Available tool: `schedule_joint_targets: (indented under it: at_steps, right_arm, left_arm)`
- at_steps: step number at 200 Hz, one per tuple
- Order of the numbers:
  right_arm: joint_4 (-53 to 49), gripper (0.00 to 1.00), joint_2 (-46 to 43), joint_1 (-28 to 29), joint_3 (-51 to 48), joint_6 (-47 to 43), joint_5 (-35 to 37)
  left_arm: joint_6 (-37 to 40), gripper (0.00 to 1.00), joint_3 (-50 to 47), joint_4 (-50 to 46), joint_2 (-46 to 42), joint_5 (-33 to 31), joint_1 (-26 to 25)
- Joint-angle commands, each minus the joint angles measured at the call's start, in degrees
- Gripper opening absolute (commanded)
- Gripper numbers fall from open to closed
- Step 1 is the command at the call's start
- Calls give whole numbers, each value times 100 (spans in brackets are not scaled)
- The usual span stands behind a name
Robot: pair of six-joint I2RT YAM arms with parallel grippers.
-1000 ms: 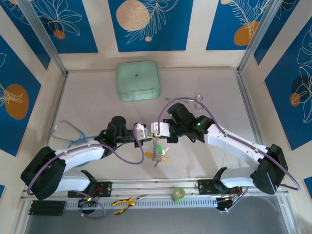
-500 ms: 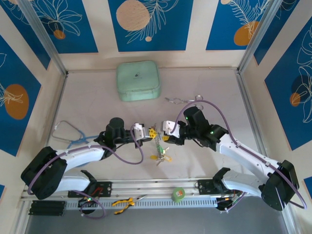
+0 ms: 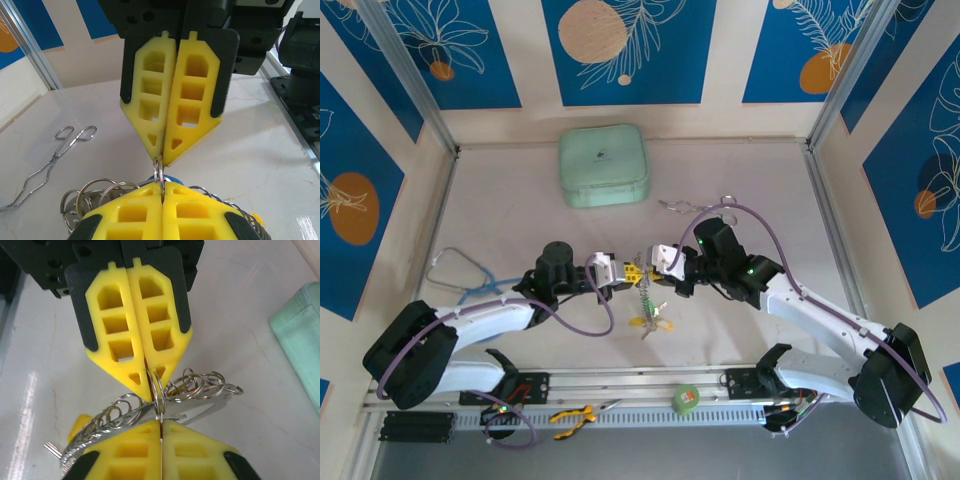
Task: Put the keys on the keyring
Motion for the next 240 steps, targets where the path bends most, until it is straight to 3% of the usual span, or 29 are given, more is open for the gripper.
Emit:
schedule_joint_targets:
  at_steps: [1, 52, 94, 121, 200, 240]
  right_arm:
    - [-85, 1, 28, 37, 27, -30, 29]
    - [-134, 0, 279, 237, 4, -180, 280]
    - [179, 21, 62, 115, -135, 31, 43]
    - [259, 24, -68, 55, -207, 103, -121]
    - [427, 20, -69, 47, -198, 140, -348]
    - [366, 0, -51, 46, -130, 64, -472]
  left_arm:
    - [-93, 0, -56, 402, 35, 229, -31]
    - [-235, 0, -47, 794, 159, 318, -31]
    - [-216, 0, -55, 796, 192, 318, -31]
    - [-228, 0, -85, 833, 193, 344, -29]
    - [-281, 0, -93, 923, 218, 534, -35]
    - [-298, 0, -78, 942, 252, 385, -25]
